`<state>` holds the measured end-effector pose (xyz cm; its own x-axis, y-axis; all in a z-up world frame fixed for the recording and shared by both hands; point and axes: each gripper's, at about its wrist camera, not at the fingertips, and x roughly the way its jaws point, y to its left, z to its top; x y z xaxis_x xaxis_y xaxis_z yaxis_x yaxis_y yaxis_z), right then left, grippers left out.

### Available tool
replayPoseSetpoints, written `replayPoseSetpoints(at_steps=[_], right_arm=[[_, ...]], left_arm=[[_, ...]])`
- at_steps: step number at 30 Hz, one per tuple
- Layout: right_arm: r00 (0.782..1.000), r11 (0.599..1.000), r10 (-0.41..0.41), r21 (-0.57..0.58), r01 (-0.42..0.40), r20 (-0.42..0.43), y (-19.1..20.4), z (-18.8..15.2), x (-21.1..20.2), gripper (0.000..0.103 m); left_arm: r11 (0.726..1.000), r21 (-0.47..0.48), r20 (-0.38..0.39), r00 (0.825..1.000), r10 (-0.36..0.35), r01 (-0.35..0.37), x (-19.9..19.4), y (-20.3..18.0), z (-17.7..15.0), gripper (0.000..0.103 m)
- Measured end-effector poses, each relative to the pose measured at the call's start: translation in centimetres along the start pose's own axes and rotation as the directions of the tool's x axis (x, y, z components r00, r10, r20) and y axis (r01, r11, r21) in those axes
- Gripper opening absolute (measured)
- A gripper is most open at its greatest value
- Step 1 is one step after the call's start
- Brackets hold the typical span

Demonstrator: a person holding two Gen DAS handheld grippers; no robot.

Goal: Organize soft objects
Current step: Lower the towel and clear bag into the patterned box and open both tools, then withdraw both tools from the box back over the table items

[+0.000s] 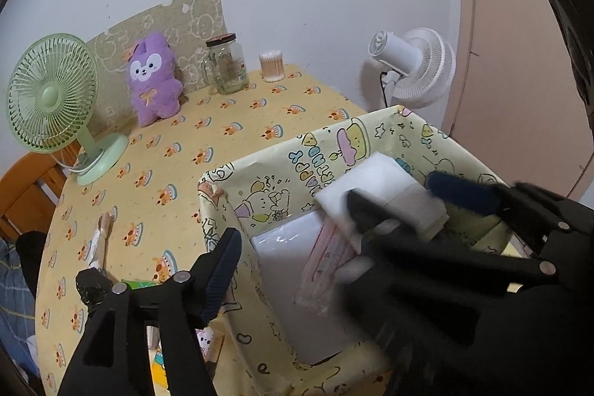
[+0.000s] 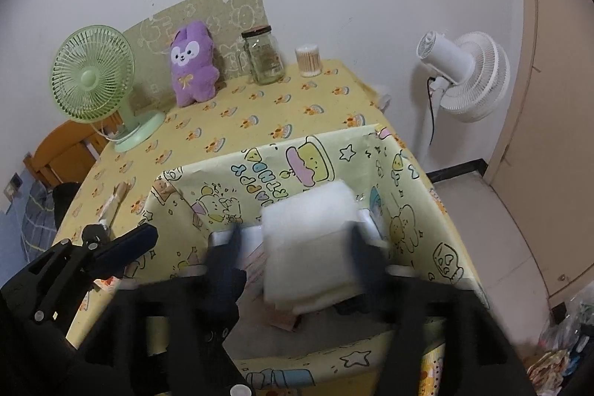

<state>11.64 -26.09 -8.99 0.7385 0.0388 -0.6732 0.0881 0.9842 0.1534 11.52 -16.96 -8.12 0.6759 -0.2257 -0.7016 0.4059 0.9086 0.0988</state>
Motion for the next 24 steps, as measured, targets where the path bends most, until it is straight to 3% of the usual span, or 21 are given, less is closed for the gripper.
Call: replayPoseSetpoints(at_steps=[5,11,24], right_arm=[[1.000,1.000,0.008,0.021,-0.008,0.013,0.1,0.0,-0.9,0.087],[0.999,1.000,-0.015,0.015,0.014,0.043,0.8,0.0,-2.3,0.095],[0.994,0.999,-0.027,-0.026,0.030,0.110,3.5,-0.2,-5.5,0.098]], left_arm=[[1.000,-0.004,0.029,0.999,0.017,-0.017,-1.1,0.1,0.1,0.085],[0.999,-0.010,0.056,0.998,0.040,-0.039,-2.5,0.4,-0.1,0.088],[0.996,-0.074,0.113,0.992,0.047,-0.039,-6.1,2.4,-1.0,0.090]])
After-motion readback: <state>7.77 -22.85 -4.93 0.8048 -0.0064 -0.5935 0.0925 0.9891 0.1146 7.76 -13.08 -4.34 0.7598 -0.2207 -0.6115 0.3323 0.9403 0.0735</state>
